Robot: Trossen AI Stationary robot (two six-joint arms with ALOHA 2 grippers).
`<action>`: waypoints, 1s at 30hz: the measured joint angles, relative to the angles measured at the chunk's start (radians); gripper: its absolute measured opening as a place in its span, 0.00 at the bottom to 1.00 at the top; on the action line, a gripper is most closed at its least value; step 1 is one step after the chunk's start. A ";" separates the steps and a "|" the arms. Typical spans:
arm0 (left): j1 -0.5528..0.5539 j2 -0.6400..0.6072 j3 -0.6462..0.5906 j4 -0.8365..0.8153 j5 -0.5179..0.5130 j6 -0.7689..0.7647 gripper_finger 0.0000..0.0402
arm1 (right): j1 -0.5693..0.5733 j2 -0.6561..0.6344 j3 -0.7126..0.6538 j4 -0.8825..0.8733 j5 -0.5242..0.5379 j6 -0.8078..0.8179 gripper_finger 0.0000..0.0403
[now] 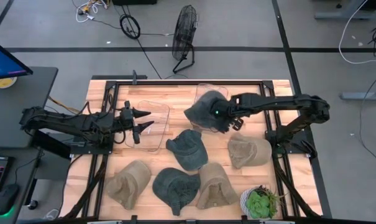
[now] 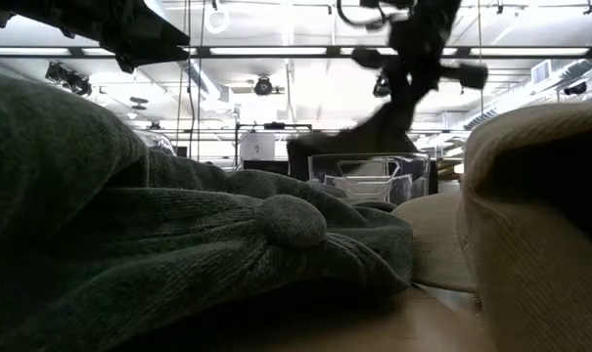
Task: Pick & Place hat
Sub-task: Put the top right blue cap into the right transparent bin
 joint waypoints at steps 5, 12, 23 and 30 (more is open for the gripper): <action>0.000 0.000 0.000 0.002 0.000 0.000 0.51 | 0.011 0.000 -0.088 0.066 0.196 -0.154 0.02; 0.000 0.000 0.000 0.001 0.000 0.000 0.51 | 0.009 -0.046 -0.094 0.051 0.431 -0.285 0.02; 0.000 0.000 0.000 0.001 -0.001 -0.001 0.51 | 0.008 -0.112 -0.093 -0.132 0.263 -0.328 0.02; 0.000 0.000 0.000 0.004 -0.001 -0.014 0.51 | -0.029 -0.057 -0.093 0.007 0.213 -0.445 0.02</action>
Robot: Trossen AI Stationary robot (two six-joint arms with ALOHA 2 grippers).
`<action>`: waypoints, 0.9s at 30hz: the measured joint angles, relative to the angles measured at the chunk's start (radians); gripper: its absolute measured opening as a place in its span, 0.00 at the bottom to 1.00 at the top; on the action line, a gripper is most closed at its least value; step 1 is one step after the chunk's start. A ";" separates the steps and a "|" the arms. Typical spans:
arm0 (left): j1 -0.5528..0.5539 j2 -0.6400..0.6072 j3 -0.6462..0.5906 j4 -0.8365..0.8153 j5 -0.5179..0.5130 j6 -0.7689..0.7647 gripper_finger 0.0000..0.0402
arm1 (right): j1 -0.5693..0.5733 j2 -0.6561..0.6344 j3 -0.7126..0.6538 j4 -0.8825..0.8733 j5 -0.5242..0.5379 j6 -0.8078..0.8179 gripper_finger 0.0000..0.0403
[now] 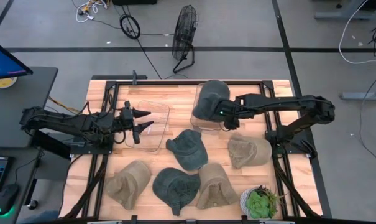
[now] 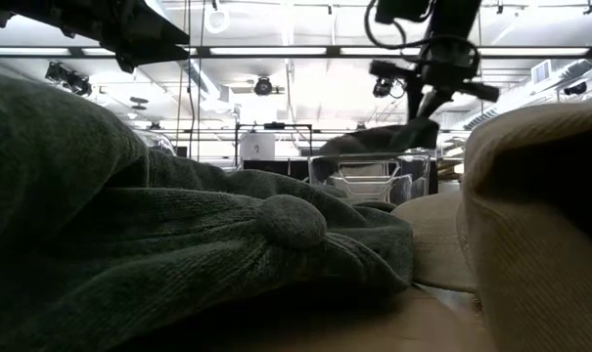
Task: Pick & Place hat
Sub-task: Put the top right blue cap into the right transparent bin
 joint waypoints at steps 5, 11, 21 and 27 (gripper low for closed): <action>0.000 0.000 0.000 0.000 0.000 -0.019 0.51 | -0.040 0.088 0.000 0.010 -0.001 -0.100 0.02; 0.000 0.000 0.000 0.000 0.000 -0.018 0.51 | -0.070 0.154 0.000 0.132 -0.008 -0.157 0.02; 0.000 0.000 0.000 -0.002 0.000 -0.016 0.51 | -0.103 0.227 0.000 0.205 -0.075 0.109 0.03; 0.000 0.000 0.000 -0.013 0.000 -0.018 0.51 | -0.101 0.232 0.000 0.207 -0.084 0.362 0.13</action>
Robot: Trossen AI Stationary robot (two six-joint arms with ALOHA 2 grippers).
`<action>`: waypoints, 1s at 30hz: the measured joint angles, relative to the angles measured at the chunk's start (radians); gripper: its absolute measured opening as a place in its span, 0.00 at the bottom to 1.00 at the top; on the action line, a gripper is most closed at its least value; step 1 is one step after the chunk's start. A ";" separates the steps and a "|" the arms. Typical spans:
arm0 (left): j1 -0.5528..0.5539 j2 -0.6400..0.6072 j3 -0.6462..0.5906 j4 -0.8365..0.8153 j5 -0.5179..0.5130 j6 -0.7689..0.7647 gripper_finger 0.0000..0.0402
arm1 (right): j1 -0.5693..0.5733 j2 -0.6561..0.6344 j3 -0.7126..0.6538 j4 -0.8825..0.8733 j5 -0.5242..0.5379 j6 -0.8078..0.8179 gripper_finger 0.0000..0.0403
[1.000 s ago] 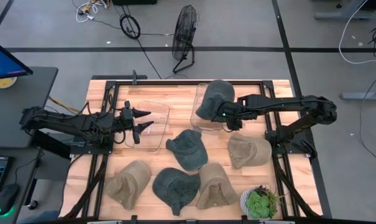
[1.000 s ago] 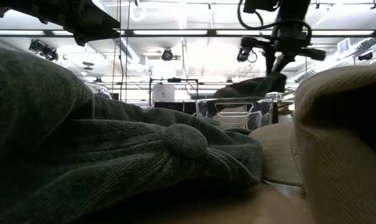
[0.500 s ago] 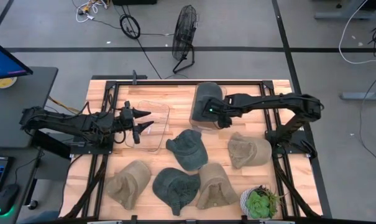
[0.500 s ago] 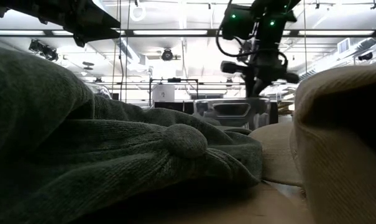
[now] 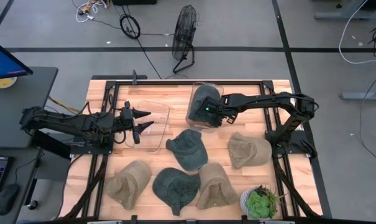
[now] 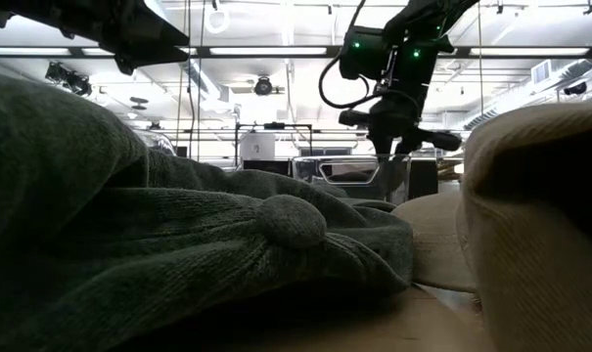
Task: Pick & Place hat
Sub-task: Put the top right blue cap into the right transparent bin, then put the left brown cap into the left transparent bin
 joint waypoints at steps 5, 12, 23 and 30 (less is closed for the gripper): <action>0.000 0.000 0.000 -0.002 0.000 -0.001 0.51 | 0.000 0.000 0.000 0.025 0.005 0.086 0.26; 0.000 0.000 0.000 -0.014 0.000 -0.001 0.51 | 0.024 -0.012 0.000 0.036 0.138 0.250 0.40; 0.000 0.000 0.000 -0.025 0.000 -0.002 0.51 | 0.137 -0.014 0.000 0.074 0.334 0.324 0.37; 0.000 0.000 0.000 -0.025 0.000 -0.059 0.51 | 0.228 -0.014 0.000 0.067 0.355 0.477 0.36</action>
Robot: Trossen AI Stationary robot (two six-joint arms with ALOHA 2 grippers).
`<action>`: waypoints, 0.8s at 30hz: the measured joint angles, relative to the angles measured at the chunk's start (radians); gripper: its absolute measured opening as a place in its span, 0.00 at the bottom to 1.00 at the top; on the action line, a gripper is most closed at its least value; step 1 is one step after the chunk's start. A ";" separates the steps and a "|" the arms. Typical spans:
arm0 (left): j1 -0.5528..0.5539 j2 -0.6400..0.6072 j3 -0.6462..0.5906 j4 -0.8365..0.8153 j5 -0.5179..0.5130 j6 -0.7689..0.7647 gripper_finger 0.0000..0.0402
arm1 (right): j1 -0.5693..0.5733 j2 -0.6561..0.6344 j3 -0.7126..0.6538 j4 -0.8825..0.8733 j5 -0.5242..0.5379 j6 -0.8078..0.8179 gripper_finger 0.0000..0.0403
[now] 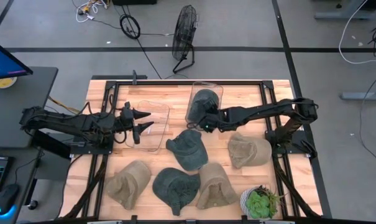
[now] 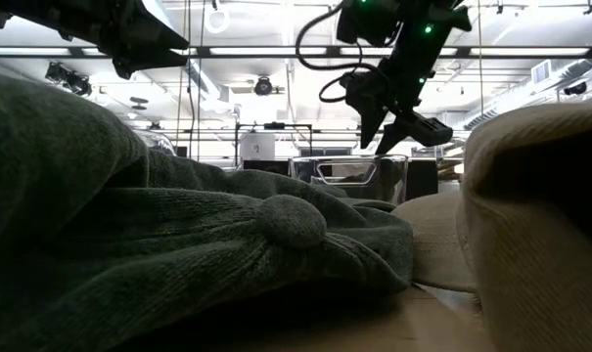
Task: Pick & Place hat
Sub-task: Put the left brown cap into the left transparent bin
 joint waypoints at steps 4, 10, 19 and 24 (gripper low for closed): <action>-0.001 0.014 0.000 0.007 0.013 -0.053 0.51 | 0.064 0.000 0.000 -0.035 0.053 0.080 0.36; -0.001 0.111 0.005 0.081 0.061 -0.068 0.45 | 0.146 -0.042 0.018 -0.164 0.083 0.276 0.36; -0.069 0.388 0.188 0.012 0.139 -0.023 0.44 | 0.272 -0.232 0.080 -0.175 -0.187 0.665 0.36; -0.163 0.515 0.264 -0.036 0.142 -0.069 0.47 | 0.328 -0.291 0.066 -0.109 -0.353 0.895 0.36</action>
